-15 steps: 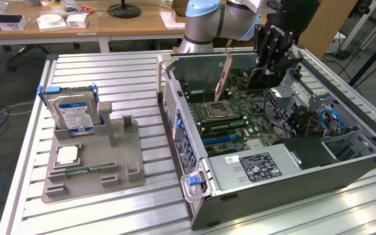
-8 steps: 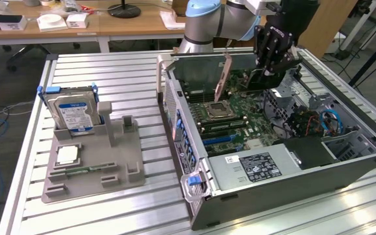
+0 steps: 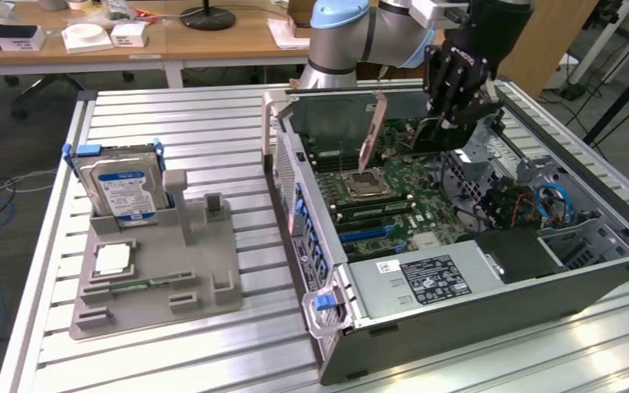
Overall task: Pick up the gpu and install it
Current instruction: 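Insert the gpu into the slot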
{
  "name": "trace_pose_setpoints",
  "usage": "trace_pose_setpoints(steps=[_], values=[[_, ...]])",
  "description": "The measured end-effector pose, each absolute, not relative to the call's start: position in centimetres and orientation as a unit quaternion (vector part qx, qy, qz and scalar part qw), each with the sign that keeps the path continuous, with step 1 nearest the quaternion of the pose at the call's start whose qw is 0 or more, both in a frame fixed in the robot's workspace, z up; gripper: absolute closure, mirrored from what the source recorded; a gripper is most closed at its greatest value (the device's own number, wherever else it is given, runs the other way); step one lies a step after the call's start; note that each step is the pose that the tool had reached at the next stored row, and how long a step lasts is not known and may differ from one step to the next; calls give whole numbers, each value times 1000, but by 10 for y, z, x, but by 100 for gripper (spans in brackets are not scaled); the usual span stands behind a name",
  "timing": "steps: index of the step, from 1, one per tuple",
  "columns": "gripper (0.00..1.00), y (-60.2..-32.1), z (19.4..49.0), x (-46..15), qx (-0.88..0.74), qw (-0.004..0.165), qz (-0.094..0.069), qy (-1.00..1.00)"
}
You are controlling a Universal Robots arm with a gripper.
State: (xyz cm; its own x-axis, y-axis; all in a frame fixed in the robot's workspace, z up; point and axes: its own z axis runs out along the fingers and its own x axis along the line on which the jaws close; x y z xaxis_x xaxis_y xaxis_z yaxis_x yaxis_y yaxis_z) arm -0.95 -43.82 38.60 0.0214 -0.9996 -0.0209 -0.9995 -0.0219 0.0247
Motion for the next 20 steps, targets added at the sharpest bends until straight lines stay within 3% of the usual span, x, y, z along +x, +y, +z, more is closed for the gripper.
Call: trace_pose_setpoints(steps=[20], values=[[73,-438,378,-9,715,2,-16,-699]])
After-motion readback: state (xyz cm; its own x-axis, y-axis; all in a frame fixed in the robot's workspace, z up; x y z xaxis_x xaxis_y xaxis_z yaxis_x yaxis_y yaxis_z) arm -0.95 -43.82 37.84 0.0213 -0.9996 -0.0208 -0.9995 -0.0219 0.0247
